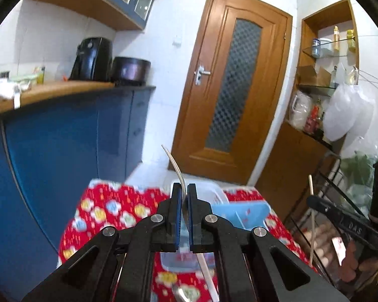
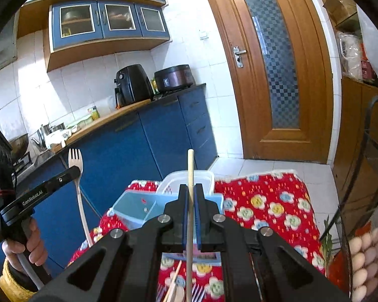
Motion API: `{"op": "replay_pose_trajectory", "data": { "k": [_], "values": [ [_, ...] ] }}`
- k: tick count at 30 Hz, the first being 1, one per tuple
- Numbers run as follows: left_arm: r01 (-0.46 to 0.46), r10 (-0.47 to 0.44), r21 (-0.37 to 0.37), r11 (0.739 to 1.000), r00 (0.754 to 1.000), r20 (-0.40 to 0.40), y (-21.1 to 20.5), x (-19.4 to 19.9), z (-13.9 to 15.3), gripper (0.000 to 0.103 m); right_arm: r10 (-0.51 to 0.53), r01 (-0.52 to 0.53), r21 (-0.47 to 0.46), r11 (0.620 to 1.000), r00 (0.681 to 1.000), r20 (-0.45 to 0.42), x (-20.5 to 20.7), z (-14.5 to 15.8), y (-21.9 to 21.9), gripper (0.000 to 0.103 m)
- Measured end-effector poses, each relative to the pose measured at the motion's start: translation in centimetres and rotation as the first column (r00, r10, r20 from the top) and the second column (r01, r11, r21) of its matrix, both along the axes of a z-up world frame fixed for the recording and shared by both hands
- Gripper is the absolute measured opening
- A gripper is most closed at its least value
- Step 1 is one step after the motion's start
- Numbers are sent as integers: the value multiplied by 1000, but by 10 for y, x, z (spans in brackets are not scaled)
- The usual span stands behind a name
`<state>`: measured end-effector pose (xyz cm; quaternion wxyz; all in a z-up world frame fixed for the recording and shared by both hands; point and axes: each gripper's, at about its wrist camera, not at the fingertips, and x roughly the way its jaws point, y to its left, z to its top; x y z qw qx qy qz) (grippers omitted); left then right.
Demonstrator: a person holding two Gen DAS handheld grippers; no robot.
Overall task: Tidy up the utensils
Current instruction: 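Lift the chopstick and fork with both tools and carry them over the blue caddy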
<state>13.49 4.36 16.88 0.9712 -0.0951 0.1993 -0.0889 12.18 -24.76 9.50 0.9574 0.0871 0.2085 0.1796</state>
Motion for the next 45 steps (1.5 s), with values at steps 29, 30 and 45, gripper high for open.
{"op": "replay_pose_trajectory", "data": {
  "k": [29,30,45],
  "values": [
    [-43,33,170,985,997,63,-46,84,-28,4,-31,38,-28,999,980,196,99,-12,44,6],
    [-41,32,171,984,998,57,-46,85,-32,4,-29,35,-30,999,981,192,100,-15,44,6],
    [-26,19,130,991,998,54,-49,85,-67,4,-6,15,-51,999,983,181,93,-44,49,6]
  ]
}}
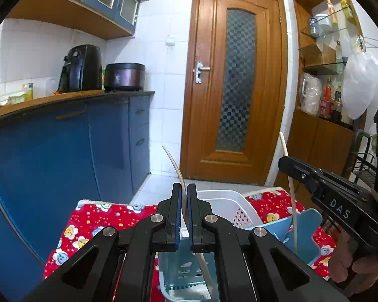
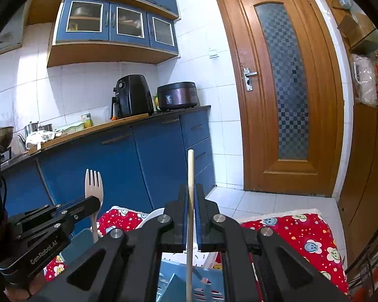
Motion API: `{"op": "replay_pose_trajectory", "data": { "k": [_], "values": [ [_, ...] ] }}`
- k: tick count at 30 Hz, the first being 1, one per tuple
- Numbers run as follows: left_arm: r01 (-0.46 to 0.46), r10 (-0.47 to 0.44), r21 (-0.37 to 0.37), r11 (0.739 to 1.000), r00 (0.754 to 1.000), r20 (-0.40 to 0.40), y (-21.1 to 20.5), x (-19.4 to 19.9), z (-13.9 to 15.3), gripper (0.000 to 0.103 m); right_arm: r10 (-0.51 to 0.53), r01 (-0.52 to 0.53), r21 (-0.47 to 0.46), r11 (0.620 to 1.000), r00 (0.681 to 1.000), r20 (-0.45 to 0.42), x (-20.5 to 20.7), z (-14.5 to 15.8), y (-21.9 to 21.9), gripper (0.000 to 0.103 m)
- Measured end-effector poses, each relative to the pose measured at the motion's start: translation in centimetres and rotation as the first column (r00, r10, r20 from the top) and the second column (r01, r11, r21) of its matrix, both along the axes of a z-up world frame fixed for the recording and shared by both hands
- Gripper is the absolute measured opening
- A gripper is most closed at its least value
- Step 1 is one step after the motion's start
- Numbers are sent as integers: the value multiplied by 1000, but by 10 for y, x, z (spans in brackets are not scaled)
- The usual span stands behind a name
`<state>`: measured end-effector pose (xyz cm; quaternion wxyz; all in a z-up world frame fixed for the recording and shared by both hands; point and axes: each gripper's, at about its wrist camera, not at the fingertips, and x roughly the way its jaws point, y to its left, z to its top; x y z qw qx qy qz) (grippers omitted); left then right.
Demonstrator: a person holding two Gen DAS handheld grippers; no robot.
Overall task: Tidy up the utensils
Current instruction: 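Lift the chopstick and fork with both tools and carry them over the blue caddy, then lower both utensils into the blue caddy and open both tools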
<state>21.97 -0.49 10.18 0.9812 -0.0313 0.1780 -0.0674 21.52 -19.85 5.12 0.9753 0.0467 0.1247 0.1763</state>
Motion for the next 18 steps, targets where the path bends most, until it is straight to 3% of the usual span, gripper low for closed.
{"op": "replay_pose_trajectory", "data": {
  "k": [15,18],
  "values": [
    [40,-39,3,999,999,-36,-12,-11,-9,4,19,-18,17,1000,998,-57,-10,-7,-6,7],
    [41,-41,2,999,998,-55,-12,-14,-9,4,28,-26,32,999,997,-68,-13,-5,-8,16]
  ]
}}
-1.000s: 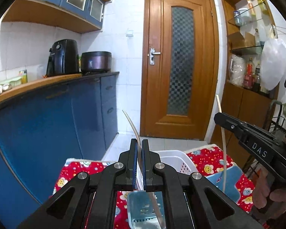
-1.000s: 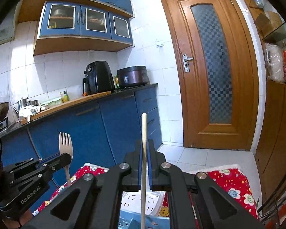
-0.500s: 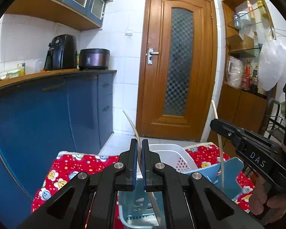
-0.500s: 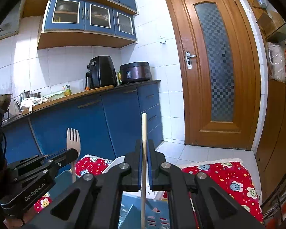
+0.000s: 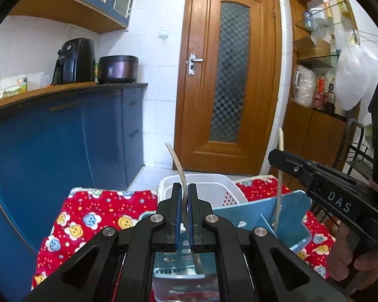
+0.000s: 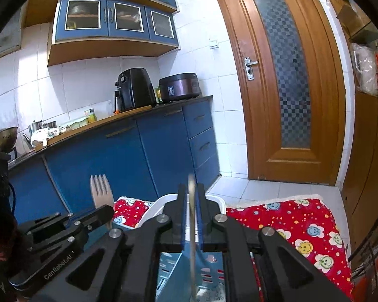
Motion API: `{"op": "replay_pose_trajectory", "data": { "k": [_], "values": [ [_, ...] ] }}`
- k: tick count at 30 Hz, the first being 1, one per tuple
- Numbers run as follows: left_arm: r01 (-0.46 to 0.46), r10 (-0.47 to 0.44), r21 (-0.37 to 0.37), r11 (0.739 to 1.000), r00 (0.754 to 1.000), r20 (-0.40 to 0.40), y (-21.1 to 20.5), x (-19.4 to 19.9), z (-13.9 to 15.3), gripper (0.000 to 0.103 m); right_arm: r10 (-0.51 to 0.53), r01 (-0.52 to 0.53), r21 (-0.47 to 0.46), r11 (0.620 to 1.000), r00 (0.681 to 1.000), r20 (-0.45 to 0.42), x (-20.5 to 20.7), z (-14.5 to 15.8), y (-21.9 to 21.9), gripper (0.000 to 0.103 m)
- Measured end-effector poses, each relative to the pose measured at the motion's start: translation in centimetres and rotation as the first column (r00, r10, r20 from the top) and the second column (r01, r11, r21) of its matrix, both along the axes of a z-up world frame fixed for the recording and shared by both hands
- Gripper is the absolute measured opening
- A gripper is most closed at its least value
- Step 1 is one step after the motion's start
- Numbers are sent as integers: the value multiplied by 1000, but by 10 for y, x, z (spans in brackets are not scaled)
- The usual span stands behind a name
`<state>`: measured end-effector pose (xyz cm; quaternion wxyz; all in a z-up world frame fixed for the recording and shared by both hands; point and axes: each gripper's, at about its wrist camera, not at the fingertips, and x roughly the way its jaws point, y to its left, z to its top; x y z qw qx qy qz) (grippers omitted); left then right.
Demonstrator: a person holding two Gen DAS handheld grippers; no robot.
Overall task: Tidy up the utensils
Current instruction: 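Lower both utensils into the blue caddy and open both tools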
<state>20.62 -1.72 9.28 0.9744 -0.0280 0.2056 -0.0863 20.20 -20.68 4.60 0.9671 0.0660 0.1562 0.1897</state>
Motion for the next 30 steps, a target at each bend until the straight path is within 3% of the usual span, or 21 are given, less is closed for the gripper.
{"op": "replay_pose_trajectory", "data": {
  "k": [2,7,11,13,30],
  "values": [
    [3,-3,-3,1000,1000,-15,0,-2,0,7,7,-7,10,1000,1000,-3,-2,2,-1,27],
    [-1,1,-11,1000,999,-45,1,-11,6,18,10,-10,16,1000,1000,27,-18,15,-2,32],
    [3,-3,-20,1000,1000,-25,2,-25,19,35,10,-11,22,1000,999,51,-32,27,-6,34],
    [4,-4,-17,1000,1000,-8,2,-33,26,38,6,-8,25,1000,998,58,-39,33,-7,34],
    [37,-37,-16,999,999,-16,7,-94,50,39,10,-8,52,999,999,-46,-95,43,-21,34]
  ]
}}
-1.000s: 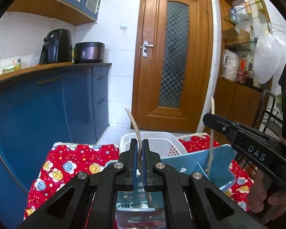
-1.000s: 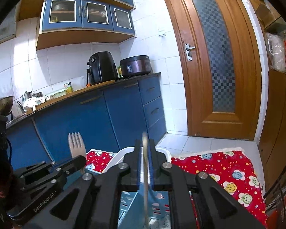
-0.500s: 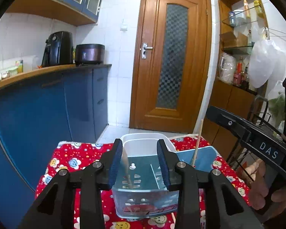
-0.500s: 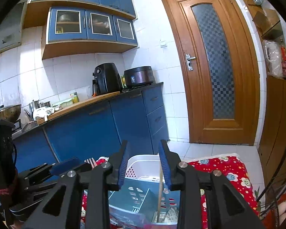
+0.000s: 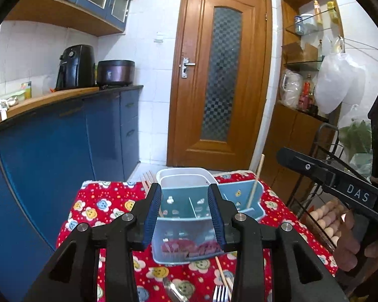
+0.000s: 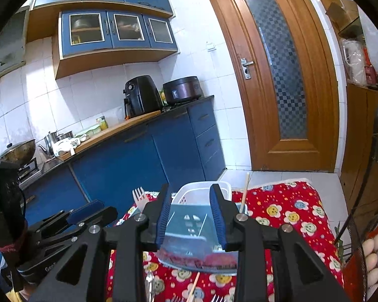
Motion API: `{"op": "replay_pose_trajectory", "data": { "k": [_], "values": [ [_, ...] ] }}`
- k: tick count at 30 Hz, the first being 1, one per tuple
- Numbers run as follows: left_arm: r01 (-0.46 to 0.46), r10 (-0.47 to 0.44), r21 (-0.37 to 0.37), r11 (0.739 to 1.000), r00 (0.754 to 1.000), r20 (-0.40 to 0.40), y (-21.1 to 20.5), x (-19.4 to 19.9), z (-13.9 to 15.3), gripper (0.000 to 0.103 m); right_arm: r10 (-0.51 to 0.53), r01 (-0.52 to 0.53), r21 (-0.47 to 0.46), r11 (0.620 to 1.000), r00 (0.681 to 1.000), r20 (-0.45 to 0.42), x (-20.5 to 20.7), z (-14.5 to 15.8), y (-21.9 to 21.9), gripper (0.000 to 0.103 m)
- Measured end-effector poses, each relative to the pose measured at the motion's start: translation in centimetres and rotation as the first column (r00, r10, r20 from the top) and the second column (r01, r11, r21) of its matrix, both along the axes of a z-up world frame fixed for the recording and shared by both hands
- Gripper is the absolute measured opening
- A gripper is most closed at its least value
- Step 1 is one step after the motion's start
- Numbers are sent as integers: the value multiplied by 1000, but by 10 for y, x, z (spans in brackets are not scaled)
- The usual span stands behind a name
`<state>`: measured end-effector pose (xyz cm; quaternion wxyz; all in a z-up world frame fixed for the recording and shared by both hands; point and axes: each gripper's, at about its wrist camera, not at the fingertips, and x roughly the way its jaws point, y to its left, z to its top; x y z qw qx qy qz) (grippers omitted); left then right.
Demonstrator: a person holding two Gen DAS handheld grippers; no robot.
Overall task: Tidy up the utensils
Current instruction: 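Lower both utensils into the blue caddy and open both tools, then move both tools back down to the utensils on the tablecloth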
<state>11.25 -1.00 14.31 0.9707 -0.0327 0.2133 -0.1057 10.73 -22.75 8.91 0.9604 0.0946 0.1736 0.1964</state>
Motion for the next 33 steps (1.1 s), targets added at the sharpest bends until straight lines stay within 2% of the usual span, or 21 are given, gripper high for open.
{"op": "replay_pose_trajectory", "data": {
  "k": [7,17,33],
  "values": [
    [1,-1,7,1000,999,-32,-1,-17,-5,39,-6,5,-24,1000,999,-41,-22,-11,-2,34],
    [19,-22,-24,1000,994,-108,-1,-33,-27,39,-15,8,-59,998,993,-118,-46,-35,-4,34],
    [35,-30,13,999,965,-261,-24,-36,-82,39,-54,41,-58,997,966,-253,-50,-88,-32,34]
  ]
}}
